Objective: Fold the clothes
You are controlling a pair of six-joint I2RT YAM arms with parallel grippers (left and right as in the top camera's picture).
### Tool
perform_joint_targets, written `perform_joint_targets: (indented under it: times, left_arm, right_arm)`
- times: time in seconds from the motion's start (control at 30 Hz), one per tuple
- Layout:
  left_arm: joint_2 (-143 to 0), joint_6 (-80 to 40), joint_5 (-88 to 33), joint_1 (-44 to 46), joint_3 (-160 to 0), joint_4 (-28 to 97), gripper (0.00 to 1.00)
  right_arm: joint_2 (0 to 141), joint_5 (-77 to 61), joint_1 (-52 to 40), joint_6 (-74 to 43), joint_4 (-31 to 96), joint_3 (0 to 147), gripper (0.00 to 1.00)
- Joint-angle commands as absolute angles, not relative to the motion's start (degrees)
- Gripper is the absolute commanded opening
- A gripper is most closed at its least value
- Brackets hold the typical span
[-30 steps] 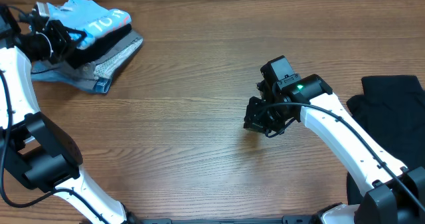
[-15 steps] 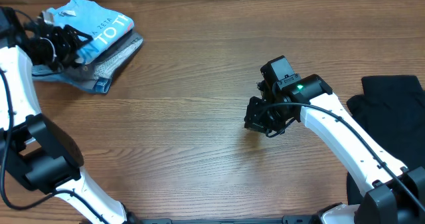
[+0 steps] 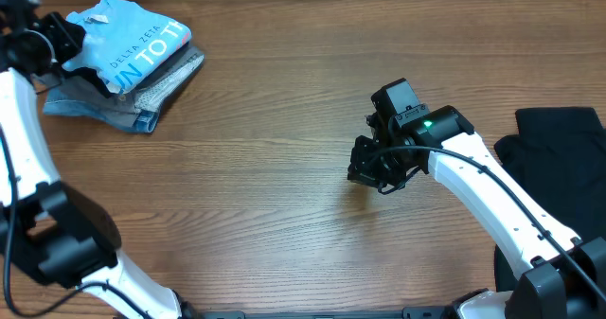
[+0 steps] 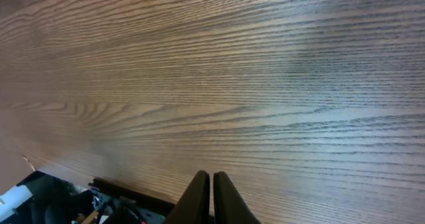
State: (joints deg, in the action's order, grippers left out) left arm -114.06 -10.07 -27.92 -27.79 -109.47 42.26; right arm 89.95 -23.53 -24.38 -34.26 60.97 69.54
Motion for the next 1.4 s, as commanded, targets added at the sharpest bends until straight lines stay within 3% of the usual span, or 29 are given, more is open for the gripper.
perform_joint_targets:
  times: [0.0,0.07,0.17,0.33,0.43,0.53,0.6,0.63,0.73,0.83,0.9,1.0,1.07,1.17,1.37]
  left_arm:
    - [-119.55,-8.4,-24.47,-27.62,-109.78,40.62,0.43]
    - [-120.68,-8.4,-25.12,-27.62,-109.78,38.57,0.55]
    - [-121.01,-8.6,-25.04,-27.55,-109.78,36.84,0.55]
    - [-121.01,-9.02,-25.08,-27.27,-109.78,34.96,0.1]
    - [-120.97,-9.02,-27.05,-26.96,-109.78,32.56,0.05]
    - [-120.95,-10.46,-28.08,-26.98,-110.1,31.24,0.11]
    - [-120.95,-10.48,-27.59,-26.96,-110.39,31.2,0.45]
    - [-120.95,-10.5,-26.74,-26.96,-110.41,31.2,0.5]
    - [-120.95,-10.28,-23.4,-26.92,-110.39,31.94,0.61]
    - [-120.97,-10.28,-17.85,-26.85,-110.39,32.95,0.64]
    - [-120.97,-10.28,-15.03,-26.81,-110.39,32.73,0.59]
    - [-120.97,-10.28,-14.7,-26.5,-110.39,31.14,0.41]
    - [-120.97,-10.26,-14.85,-26.13,-110.39,30.76,0.23]
    - [-120.99,-8.27,-15.29,-25.39,-110.39,29.82,0.04]
    - [-120.97,-7.31,-23.35,-24.71,-110.83,23.68,0.04]
  right_arm:
    - [89.58,-22.92,-24.38,-34.06,60.75,70.3,0.07]
    - [89.58,-22.9,-24.38,-34.04,60.73,70.32,0.08]
    - [89.58,-22.9,-24.36,-34.04,60.73,70.3,0.08]
    - [89.58,-22.48,-24.36,-34.06,60.69,70.32,0.08]
    - [89.58,-22.48,-24.38,-34.06,60.64,70.3,0.08]
    - [89.58,-22.48,-24.36,-34.06,60.51,70.3,0.08]
    - [89.58,-22.48,-24.38,-34.06,60.53,70.3,0.08]
    - [89.58,-22.48,-24.38,-34.06,60.53,70.3,0.08]
    - [89.58,-22.48,-24.36,-34.04,60.49,70.3,0.08]
    - [89.58,-22.46,-24.36,-34.04,60.47,70.3,0.08]
    - [89.58,-22.46,-24.36,-34.06,60.47,70.3,0.08]
    - [89.58,-22.46,-24.38,-34.06,60.31,70.3,0.08]
    - [89.58,-22.46,-24.38,-34.06,60.03,70.3,0.08]
    - [89.58,-22.48,-24.38,-34.06,59.9,70.3,0.08]
    - [89.58,-22.48,-24.38,-34.06,59.81,70.3,0.08]
